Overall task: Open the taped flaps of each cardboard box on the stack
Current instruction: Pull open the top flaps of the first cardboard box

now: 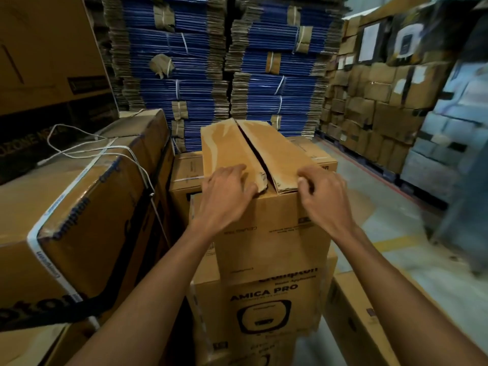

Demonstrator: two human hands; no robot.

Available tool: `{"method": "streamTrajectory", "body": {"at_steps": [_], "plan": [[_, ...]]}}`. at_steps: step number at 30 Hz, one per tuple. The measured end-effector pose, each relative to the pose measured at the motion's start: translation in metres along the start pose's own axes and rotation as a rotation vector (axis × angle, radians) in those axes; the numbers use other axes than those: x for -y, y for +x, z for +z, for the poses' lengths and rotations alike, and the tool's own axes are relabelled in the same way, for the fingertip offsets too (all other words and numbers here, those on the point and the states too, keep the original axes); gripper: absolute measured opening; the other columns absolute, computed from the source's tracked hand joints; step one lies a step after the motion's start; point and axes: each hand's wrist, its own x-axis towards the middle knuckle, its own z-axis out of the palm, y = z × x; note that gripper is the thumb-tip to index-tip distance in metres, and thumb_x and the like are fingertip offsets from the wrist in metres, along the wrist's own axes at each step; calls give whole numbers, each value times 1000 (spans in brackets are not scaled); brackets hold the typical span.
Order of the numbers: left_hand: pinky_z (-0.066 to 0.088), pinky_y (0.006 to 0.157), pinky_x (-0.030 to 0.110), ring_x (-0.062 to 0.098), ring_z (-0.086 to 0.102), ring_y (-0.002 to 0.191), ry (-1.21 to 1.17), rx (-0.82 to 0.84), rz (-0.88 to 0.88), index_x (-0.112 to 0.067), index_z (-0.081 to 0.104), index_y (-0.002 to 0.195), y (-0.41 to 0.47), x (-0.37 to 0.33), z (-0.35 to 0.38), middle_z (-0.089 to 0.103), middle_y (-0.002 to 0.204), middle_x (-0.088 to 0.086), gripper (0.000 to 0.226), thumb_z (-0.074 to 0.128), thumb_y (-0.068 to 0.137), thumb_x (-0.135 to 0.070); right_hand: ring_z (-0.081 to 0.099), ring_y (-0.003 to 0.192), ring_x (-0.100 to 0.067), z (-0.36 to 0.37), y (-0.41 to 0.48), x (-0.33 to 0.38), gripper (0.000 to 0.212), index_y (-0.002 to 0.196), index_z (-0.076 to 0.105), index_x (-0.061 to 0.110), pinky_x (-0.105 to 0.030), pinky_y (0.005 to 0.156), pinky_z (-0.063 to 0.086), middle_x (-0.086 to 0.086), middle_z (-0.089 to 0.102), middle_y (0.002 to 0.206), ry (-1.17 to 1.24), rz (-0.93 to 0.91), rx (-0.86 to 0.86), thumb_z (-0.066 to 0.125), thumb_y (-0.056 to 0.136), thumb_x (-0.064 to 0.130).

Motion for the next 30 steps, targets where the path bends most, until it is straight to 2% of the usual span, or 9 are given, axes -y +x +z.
{"method": "streamTrajectory", "body": {"at_steps": [3, 7, 10, 14, 30], "plan": [[28, 113, 55, 27, 40, 140, 70, 184, 2, -21, 41, 150, 23, -9, 2, 44, 156, 7, 69, 37, 98, -66, 55, 126, -22, 7, -1, 10, 47, 126, 66, 22, -51, 117, 25, -1, 68, 130, -172, 25, 66, 44, 99, 53], [18, 117, 57, 27, 25, 150, 218, 321, 11, -29, 26, 158, 28, -5, 14, 26, 166, 4, 76, 17, 97, -73, 48, 131, -27, 12, 4, 22, 73, 134, 61, 26, -53, 109, 31, 1, 63, 139, -293, 43, 129, 32, 90, 76], [15, 118, 60, 27, 17, 153, 266, 377, 3, -35, 21, 159, 27, 0, 20, 18, 169, 1, 75, 10, 95, -74, 45, 133, -29, 15, 12, 29, 74, 137, 56, 28, -56, 109, 29, 2, 59, 142, -341, 69, 209, 32, 86, 76], [12, 119, 60, 27, 13, 155, 277, 398, -7, -36, 19, 160, 25, 0, 20, 14, 170, -1, 73, 10, 97, -73, 42, 134, -32, 17, 18, 37, 62, 139, 52, 28, -62, 111, 25, 1, 56, 144, -369, 93, 289, 42, 91, 66], [4, 123, 57, 26, 4, 157, 278, 443, -47, -37, 10, 162, 22, -6, 14, 2, 171, -1, 72, 12, 99, -72, 38, 139, -34, 15, 16, 36, 64, 143, 51, 27, -66, 112, 21, 0, 53, 147, -375, 85, 305, 38, 94, 66]]}}
